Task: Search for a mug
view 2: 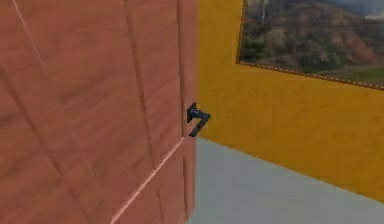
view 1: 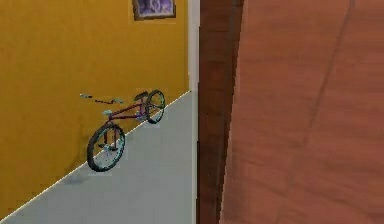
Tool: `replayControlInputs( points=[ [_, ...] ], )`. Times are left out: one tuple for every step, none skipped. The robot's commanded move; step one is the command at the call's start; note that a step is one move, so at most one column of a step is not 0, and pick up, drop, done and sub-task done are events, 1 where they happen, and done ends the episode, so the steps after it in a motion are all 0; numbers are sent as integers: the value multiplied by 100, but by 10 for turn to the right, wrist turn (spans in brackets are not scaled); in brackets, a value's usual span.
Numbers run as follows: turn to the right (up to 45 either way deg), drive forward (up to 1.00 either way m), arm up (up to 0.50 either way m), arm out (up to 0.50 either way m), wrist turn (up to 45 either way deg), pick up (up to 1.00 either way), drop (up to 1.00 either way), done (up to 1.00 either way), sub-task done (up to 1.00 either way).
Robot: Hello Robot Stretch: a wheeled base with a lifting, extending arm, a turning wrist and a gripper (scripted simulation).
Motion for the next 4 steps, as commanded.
replayControlInputs(
  points=[
    [-450, 0, 0, 0, 0, 0, 0, 0, 0],
    [-120, 0, 0, 0, 0, 0, 0, 0, 0],
    [0, 30, 0, 0, 0, 0, 0, 0, 0],
    [-60, 0, 0, 0, 0, 0, 0, 0, 0]
  ],
)
